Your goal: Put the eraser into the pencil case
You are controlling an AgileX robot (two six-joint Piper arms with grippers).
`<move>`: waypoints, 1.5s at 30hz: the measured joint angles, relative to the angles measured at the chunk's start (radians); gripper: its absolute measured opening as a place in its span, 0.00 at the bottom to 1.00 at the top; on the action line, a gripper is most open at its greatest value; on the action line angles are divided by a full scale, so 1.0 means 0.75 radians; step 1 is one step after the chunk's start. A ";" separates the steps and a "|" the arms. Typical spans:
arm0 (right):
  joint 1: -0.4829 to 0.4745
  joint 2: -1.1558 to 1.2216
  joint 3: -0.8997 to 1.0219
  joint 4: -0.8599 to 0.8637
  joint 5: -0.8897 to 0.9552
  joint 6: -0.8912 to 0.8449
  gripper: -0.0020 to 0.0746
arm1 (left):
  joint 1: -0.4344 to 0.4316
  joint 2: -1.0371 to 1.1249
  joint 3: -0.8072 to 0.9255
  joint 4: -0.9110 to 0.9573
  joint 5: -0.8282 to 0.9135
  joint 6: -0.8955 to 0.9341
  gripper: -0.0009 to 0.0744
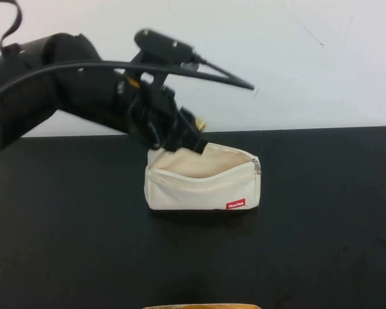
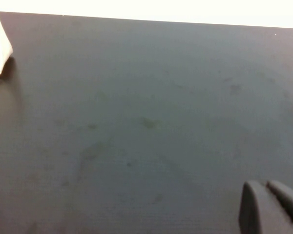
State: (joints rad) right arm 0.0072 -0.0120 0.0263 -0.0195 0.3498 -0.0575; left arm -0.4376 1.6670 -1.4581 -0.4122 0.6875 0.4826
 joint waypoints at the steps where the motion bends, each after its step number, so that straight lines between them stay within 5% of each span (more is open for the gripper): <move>1: 0.000 0.000 0.000 0.000 0.000 0.000 0.02 | 0.000 0.024 -0.023 -0.003 -0.021 0.012 0.26; 9: 0.000 0.000 0.000 0.000 0.000 0.000 0.02 | 0.000 0.247 -0.164 0.000 -0.004 0.035 0.29; 14: 0.000 0.000 0.000 0.000 0.000 0.000 0.02 | 0.000 0.293 -0.219 0.036 0.014 0.040 0.65; 17: 0.000 0.000 0.000 0.000 0.000 0.000 0.02 | 0.000 0.298 -0.256 0.091 0.035 0.040 0.71; 20: 0.000 0.000 0.000 0.000 0.000 0.000 0.02 | 0.000 0.293 -0.334 0.193 0.127 0.025 0.54; 23: 0.000 0.000 0.000 0.000 0.000 0.000 0.02 | 0.000 0.250 -0.433 0.302 0.221 -0.015 0.19; 25: 0.000 0.000 0.000 0.000 0.000 0.000 0.02 | 0.000 0.191 -0.494 0.362 0.263 -0.029 0.09; 34: 0.000 0.000 0.000 0.000 0.000 0.000 0.02 | 0.000 -0.288 -0.433 0.643 0.212 -0.219 0.01; 45: 0.000 0.000 0.000 0.002 0.000 0.000 0.02 | 0.000 -1.049 0.672 0.715 -0.484 -0.516 0.01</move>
State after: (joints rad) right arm 0.0072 -0.0120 0.0263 -0.0177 0.3498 -0.0575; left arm -0.4376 0.8800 -0.9539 0.1239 0.3245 0.0952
